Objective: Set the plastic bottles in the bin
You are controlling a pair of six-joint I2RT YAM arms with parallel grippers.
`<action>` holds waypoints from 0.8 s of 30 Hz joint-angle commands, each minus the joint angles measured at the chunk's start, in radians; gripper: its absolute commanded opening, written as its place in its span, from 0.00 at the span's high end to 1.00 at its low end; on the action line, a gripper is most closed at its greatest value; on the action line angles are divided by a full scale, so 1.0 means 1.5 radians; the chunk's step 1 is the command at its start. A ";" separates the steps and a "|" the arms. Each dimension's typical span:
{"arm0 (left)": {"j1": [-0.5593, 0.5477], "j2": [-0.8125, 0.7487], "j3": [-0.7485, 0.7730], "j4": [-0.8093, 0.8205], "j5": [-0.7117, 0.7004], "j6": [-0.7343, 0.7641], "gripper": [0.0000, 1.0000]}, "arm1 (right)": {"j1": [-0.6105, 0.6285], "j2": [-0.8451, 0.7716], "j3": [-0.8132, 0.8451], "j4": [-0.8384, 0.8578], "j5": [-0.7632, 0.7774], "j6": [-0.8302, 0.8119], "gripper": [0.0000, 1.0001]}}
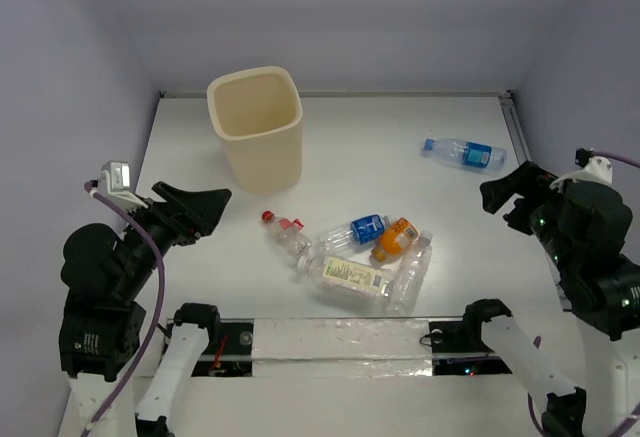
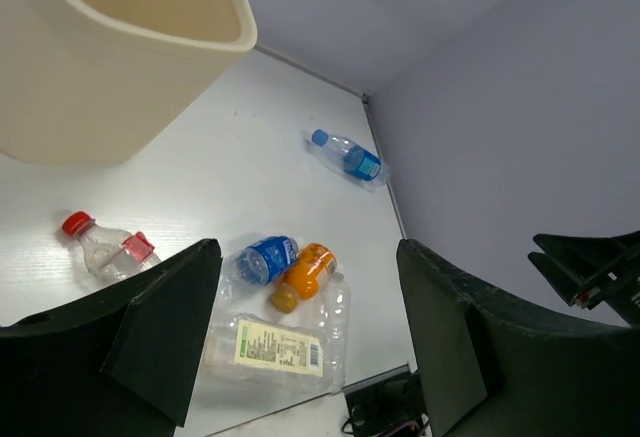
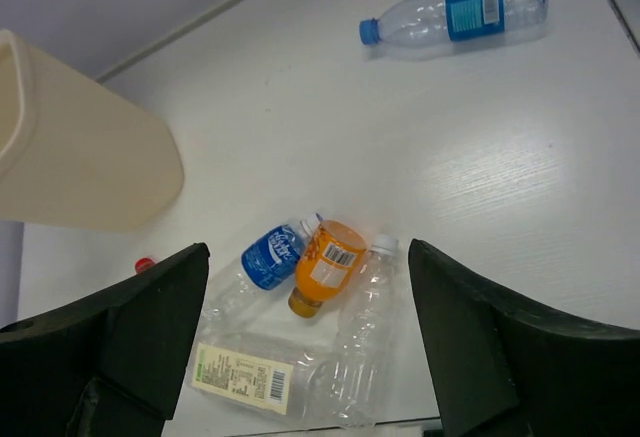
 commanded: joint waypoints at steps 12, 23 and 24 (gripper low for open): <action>-0.002 -0.056 -0.132 0.098 0.095 -0.044 0.73 | -0.003 0.233 0.041 0.121 0.076 -0.171 1.00; -0.002 -0.051 -0.085 -0.030 0.137 0.018 1.00 | -0.012 0.602 0.184 0.137 0.174 -0.323 0.98; -0.002 -0.037 -0.072 -0.044 0.136 0.035 1.00 | -0.012 0.628 0.205 0.128 0.186 -0.334 0.92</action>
